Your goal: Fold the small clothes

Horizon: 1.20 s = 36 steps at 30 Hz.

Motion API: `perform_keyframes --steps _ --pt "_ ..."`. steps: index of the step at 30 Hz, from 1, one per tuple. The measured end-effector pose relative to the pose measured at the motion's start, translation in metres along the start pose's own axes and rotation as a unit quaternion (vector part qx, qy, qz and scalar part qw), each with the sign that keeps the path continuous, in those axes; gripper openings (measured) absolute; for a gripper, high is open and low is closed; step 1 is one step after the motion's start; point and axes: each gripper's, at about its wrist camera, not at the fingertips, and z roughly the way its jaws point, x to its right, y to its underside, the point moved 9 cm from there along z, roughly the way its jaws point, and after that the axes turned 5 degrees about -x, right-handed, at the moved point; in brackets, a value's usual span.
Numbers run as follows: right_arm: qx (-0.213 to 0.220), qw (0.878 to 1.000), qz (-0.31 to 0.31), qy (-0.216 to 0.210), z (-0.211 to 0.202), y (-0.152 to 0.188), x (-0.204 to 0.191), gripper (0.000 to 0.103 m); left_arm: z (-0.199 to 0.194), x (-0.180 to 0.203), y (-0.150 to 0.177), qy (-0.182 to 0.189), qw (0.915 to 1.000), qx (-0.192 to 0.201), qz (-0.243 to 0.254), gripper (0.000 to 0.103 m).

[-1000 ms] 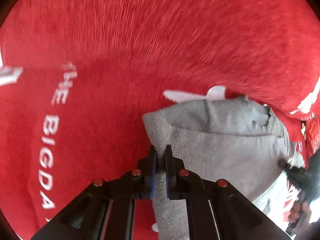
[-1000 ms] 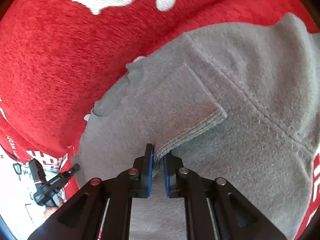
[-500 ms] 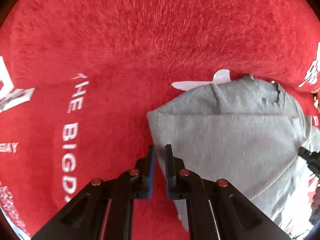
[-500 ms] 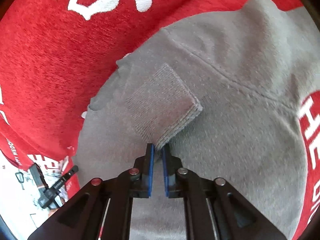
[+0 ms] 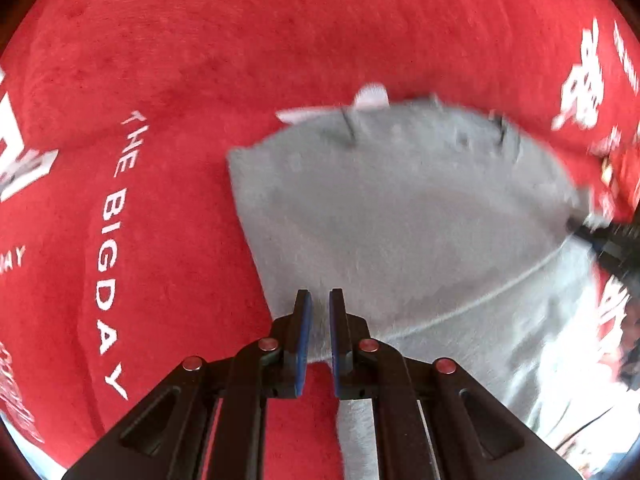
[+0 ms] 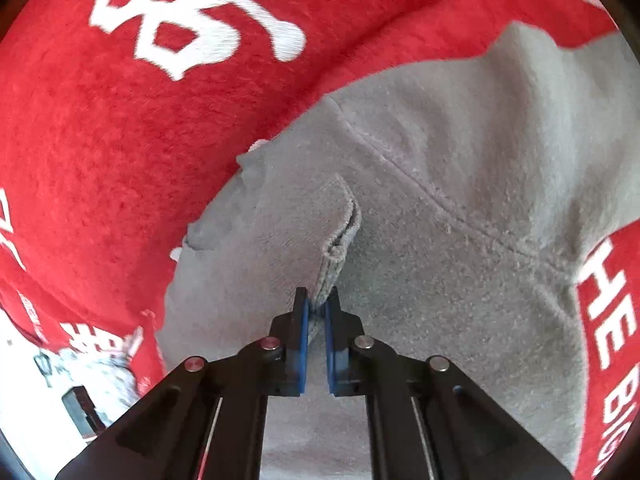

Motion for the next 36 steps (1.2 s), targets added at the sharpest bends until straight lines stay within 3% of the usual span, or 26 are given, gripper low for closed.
perform_keyframes --steps 3,9,15,16,18,20,22,25,26,27,28,30,32,36 --pt "-0.009 0.999 -0.013 0.038 0.007 0.003 0.013 0.008 0.016 -0.001 0.012 -0.040 0.9986 -0.007 0.033 0.009" --pt "-0.009 0.999 0.021 0.037 -0.008 0.012 0.036 0.008 0.002 -0.001 0.017 -0.053 0.9981 -0.006 0.032 0.009" --pt "-0.025 0.999 0.033 0.033 -0.020 0.025 0.044 0.014 -0.017 0.019 0.019 -0.053 0.9983 -0.005 0.024 0.009" --pt "-0.028 0.999 0.034 0.033 -0.022 0.027 0.045 0.016 -0.019 0.026 0.019 -0.053 0.9983 -0.005 0.025 0.009" --pt "-0.035 0.998 0.032 0.033 -0.023 0.033 0.043 0.038 -0.020 0.035 0.019 -0.054 0.9981 -0.007 0.027 0.009" --pt "-0.038 0.998 0.022 0.033 -0.025 0.038 0.039 0.050 -0.025 0.047 0.021 -0.056 0.9978 -0.016 0.031 0.009" --pt "-0.045 0.998 0.005 0.033 -0.026 0.044 0.032 0.051 -0.028 0.063 0.023 -0.051 0.9978 -0.025 0.036 0.009" --pt "-0.055 0.998 -0.015 0.029 -0.027 0.052 0.018 0.062 -0.027 0.085 0.023 -0.044 0.9976 -0.034 0.042 0.009" --pt "-0.062 0.998 -0.023 0.025 -0.027 0.055 0.012 0.066 -0.027 0.091 0.024 -0.044 0.9973 -0.039 0.045 0.022" --pt "-0.068 0.997 -0.026 0.023 -0.027 0.058 0.009 0.069 -0.028 0.098 0.026 -0.045 0.9968 -0.045 0.048 0.076" --pt "-0.071 0.997 -0.032 0.021 -0.028 0.060 0.004 0.069 -0.029 0.105 0.026 -0.053 0.9961 -0.048 0.051 0.102" --pt "-0.067 0.997 -0.047 0.014 -0.034 0.064 -0.008 0.074 -0.037 0.116 0.025 -0.065 0.9951 -0.034 0.066 0.102" --pt "-0.057 0.997 -0.057 0.011 -0.040 0.066 -0.017 0.081 -0.037 0.132 0.026 -0.073 0.9924 -0.045 0.088 0.102" --pt "-0.048 0.997 -0.052 -0.006 -0.048 0.073 -0.030 0.084 -0.037 0.155 0.022 -0.094 0.9876 -0.048 0.117 0.102"
